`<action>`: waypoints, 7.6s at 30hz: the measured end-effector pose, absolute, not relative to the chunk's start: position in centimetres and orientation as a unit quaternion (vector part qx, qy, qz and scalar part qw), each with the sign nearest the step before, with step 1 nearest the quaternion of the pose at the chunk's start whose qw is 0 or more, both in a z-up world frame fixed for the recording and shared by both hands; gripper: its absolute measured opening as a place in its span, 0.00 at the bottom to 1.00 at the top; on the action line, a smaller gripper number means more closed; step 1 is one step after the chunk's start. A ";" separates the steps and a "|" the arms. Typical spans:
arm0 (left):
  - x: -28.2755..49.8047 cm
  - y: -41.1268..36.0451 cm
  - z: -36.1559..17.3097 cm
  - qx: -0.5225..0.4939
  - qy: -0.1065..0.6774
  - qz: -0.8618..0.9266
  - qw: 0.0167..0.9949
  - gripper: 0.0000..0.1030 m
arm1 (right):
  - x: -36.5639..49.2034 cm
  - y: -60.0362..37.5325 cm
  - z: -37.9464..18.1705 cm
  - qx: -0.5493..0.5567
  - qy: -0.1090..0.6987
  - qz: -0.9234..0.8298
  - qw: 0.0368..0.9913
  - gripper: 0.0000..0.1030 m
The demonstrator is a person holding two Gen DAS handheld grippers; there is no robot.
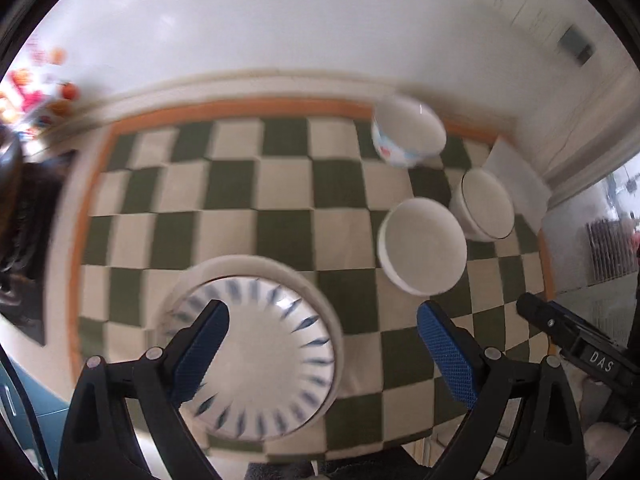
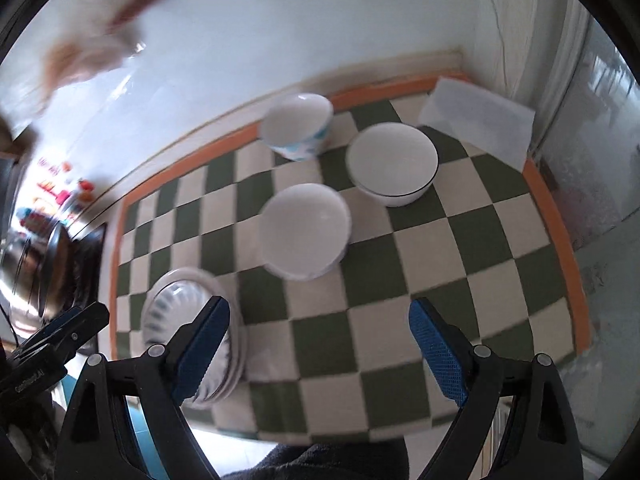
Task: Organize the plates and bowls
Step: 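Withdraw both grippers up from the plate stack, then clamp the rose-pattern bowl rim with both grippers, then lift the rose-pattern bowl with both grippers toward the black-rimmed white bowl, then lower the rose bowl into the black-rimmed bowl and grip both rims, then lift the nested bowls with both grippers toward the plain white bowl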
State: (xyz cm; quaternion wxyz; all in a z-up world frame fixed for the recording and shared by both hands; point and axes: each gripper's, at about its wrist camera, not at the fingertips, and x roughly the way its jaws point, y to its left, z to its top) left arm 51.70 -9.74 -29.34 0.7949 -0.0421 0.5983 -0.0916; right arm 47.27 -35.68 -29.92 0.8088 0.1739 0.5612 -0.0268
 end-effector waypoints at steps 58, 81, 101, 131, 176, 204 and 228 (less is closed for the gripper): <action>52.7 -20.3 -40.8 -0.058 0.729 -0.145 0.666 0.19 | 50.9 -39.8 -42.2 0.190 0.692 0.059 0.693 0.10; 52.5 -19.6 -37.9 -0.056 0.715 -0.116 0.688 0.20 | 52.1 -41.5 -42.5 0.234 0.699 0.061 0.673 0.11; 65.7 -28.9 -36.9 -0.072 0.697 -0.159 0.695 0.39 | 61.4 -52.0 -38.6 0.250 0.638 0.001 0.728 0.56; 67.0 -31.4 -41.6 -0.040 0.715 -0.175 0.676 0.13 | 64.9 -50.7 -44.3 0.243 0.658 0.003 0.713 0.12; 53.5 -21.3 -36.4 -0.042 0.714 -0.185 0.674 0.13 | 50.7 -40.1 -37.0 0.200 0.665 0.061 0.717 0.12; 57.0 -19.3 -33.6 -0.065 0.694 -0.160 0.699 0.24 | 53.0 -41.5 -36.3 0.212 0.671 0.073 0.706 0.15; 75.7 -19.0 -38.8 -0.138 0.700 -0.083 0.696 0.26 | 77.7 -41.3 -39.0 0.194 0.648 0.069 0.733 0.45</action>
